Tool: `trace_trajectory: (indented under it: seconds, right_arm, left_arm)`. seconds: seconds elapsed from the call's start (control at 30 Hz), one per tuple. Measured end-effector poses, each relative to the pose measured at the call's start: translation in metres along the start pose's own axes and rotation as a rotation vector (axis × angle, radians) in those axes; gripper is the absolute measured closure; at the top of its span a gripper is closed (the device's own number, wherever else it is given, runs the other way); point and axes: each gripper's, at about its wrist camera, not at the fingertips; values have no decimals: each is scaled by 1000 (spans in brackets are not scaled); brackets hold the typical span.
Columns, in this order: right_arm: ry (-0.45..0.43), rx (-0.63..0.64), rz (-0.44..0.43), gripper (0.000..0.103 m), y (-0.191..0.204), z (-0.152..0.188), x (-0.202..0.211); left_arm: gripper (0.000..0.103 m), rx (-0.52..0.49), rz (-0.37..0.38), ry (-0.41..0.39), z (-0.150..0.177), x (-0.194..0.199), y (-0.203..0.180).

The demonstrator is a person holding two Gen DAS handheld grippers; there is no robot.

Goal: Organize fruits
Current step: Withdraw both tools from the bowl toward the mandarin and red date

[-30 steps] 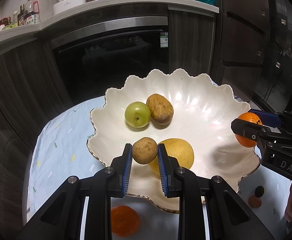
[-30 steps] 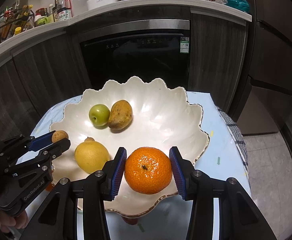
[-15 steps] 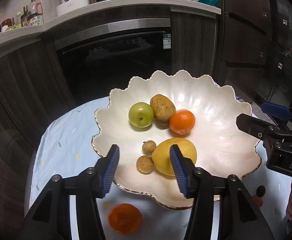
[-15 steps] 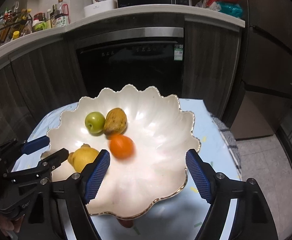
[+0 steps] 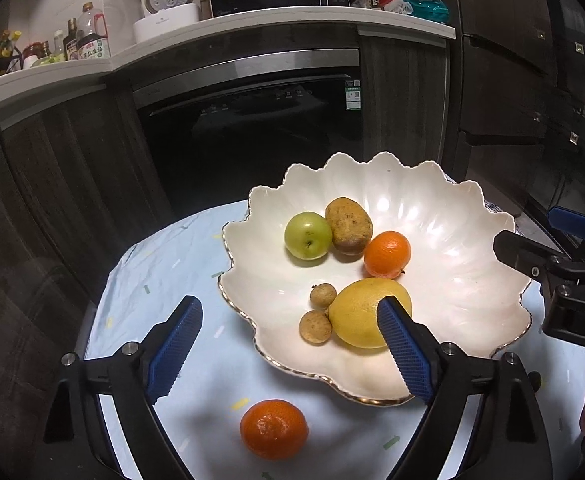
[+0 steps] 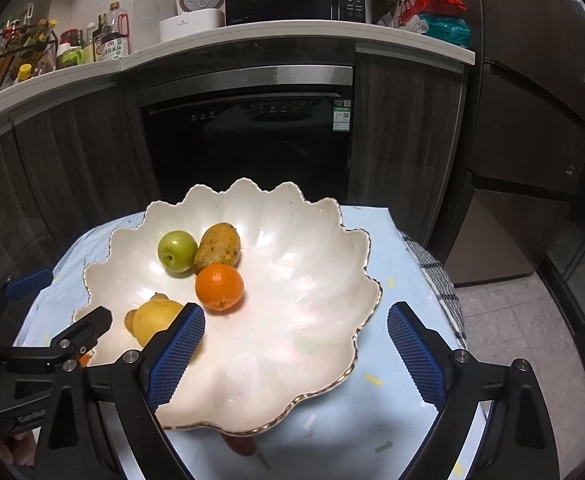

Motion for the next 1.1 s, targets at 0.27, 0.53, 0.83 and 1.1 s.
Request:
trace_trajectory:
  seconds: [0.27,0.53,0.83,1.1]
  right_arm:
    - [-14,3,5,9,1,1,4]
    - [-42,11,20,9,5,4,14]
    - [-48,5,17,9,10,15,24]
    - [-58,9,31,9,13,27,34]
  left_arm:
    - [12,2,0,-1,3,5,1]
    - [12,-4,-13,-12,9,16,4]
    - [12,1,-33,-35,18,30,8]
    - [12,6,-48,-52,26,39,7]
Point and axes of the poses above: each gripper's, at about its wrist camera, not at the fingertips, and x roughly against the way its jaws point, y to its left, z to its underside, and after that the axes turned 12 degrees about -z, right-handed
